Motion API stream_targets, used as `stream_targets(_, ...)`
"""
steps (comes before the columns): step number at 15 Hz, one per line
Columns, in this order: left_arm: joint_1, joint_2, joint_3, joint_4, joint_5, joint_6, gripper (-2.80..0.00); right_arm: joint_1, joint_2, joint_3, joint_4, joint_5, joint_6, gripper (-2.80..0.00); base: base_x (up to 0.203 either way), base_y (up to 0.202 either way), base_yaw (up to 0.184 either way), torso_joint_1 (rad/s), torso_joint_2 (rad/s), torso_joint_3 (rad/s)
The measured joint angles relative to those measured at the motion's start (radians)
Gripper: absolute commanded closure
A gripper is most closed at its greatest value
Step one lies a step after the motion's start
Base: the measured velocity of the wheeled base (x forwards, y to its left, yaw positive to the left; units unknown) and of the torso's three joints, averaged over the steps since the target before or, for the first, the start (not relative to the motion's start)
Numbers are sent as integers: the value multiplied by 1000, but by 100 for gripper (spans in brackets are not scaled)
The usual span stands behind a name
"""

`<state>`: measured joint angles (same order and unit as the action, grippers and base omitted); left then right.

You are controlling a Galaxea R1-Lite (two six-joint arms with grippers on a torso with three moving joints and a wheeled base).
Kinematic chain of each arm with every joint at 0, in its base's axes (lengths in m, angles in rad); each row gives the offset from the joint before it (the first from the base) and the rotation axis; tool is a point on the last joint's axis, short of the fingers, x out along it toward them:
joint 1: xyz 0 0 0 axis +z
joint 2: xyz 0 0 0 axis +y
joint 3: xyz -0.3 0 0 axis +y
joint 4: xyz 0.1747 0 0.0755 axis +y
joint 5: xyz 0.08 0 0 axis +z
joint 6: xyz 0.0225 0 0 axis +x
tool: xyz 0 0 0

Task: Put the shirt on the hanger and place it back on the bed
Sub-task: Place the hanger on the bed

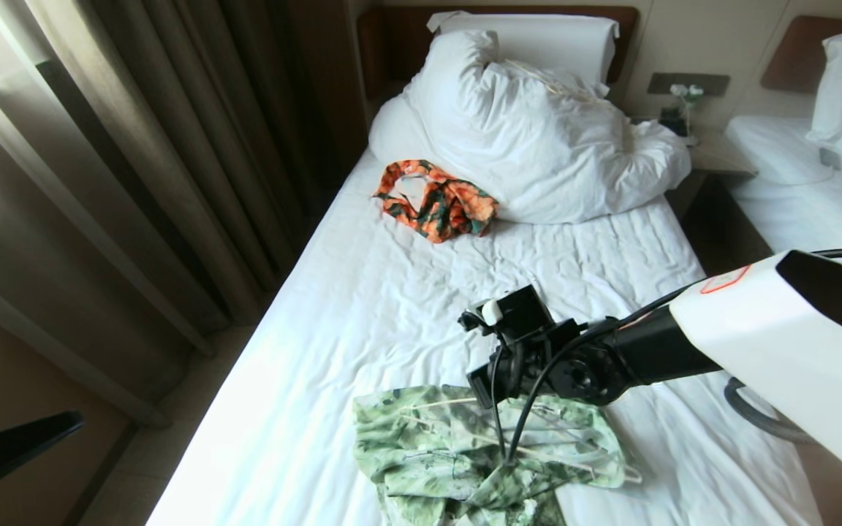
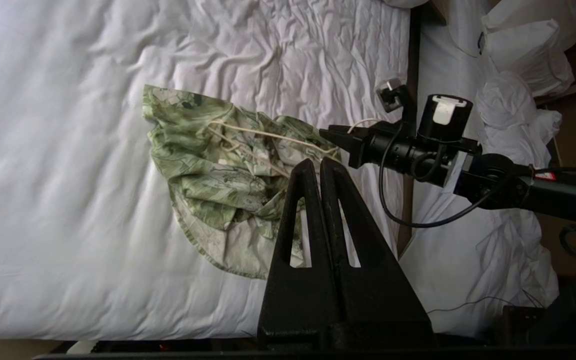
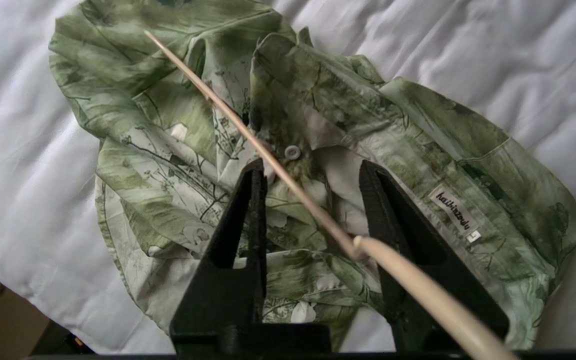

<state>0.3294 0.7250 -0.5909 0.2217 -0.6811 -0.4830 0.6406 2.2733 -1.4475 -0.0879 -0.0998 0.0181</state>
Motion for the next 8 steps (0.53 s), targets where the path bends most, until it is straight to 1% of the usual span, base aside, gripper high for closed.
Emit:
stream_targets(3, 0, -19, -3, 17, -1, -1, 0, -2, 24, 12, 5, -12, 0, -280, 0, 0, 0, 0, 0, 0)
stream_targets(5, 0, -33, -3, 19, -1, -12, 0, -1, 12, 61, 6, -51, 0, -280, 0, 0, 0, 0, 0, 0)
stream_targets(6, -1, -39, -3, 19, -2, -28, 0, 0, 4, 85, 11, -81, 0, -280, 0, 0, 0, 0, 0, 0)
stream_targets(8, -4, -49, -9, 23, -2, -35, 0, 0, -28, 121, 31, -95, 1, -280, 0, 0, 0, 0, 0, 0)
